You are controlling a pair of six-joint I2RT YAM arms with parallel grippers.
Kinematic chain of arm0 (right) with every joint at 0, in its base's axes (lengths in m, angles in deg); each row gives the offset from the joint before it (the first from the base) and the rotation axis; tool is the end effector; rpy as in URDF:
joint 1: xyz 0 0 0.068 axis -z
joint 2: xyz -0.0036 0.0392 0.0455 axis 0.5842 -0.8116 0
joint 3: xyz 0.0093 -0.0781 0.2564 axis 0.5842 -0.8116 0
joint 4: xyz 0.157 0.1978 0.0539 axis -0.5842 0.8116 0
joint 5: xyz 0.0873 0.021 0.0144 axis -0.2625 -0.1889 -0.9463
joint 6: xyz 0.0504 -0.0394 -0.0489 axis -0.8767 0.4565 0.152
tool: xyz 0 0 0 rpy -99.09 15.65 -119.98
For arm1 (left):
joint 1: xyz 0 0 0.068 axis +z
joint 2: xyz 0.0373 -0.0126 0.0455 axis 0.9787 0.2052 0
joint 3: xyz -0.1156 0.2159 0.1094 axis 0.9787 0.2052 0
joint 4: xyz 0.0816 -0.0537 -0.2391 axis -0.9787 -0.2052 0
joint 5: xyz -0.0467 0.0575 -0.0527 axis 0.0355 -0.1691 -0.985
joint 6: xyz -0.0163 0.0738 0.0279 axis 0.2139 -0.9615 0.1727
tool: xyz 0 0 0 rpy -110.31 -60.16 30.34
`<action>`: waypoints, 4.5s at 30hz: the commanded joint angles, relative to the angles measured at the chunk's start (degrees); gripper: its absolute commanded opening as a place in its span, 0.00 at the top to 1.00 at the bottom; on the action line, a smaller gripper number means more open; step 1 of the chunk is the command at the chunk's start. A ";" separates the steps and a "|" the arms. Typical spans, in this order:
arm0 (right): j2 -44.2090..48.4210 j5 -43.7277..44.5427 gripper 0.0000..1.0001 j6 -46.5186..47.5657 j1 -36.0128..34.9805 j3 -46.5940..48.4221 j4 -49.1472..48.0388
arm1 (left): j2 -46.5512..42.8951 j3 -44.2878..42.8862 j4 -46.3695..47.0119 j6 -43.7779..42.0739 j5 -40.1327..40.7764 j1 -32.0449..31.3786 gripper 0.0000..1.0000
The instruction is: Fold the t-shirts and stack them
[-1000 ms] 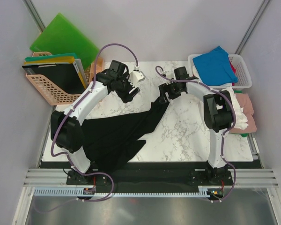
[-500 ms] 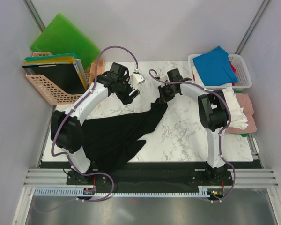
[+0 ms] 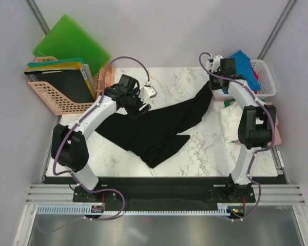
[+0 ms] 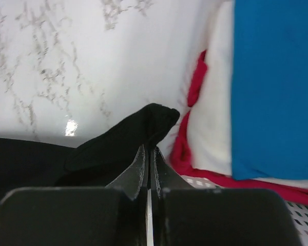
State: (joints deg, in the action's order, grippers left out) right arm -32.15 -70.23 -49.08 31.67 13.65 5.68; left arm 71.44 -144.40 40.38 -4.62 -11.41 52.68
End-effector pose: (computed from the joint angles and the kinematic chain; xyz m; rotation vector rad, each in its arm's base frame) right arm 0.4742 0.0438 0.2274 -0.3217 2.2936 0.1304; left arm 0.3330 -0.1748 0.2486 1.3072 2.1804 -0.2204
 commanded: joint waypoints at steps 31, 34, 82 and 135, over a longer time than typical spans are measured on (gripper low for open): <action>35.67 -9.22 0.07 25.81 -16.63 -25.57 24.19 | -40.50 25.33 25.11 7.27 20.10 15.79 0.15; 30.67 -10.09 0.09 23.10 -21.92 -25.84 20.05 | -39.71 26.29 23.00 8.87 17.82 17.64 0.14; 2.00 -10.54 0.41 15.43 -50.42 -14.58 0.70 | -36.02 29.64 20.44 6.58 12.54 20.82 0.14; 10.09 26.29 1.00 17.81 -16.85 16.16 -3.17 | -35.58 34.91 13.06 8.34 -6.80 20.73 0.17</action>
State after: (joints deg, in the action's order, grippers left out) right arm -23.49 -46.19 -32.01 13.11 24.43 4.09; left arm 35.28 -109.96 53.54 2.03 -14.97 73.21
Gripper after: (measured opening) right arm 0.007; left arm 0.832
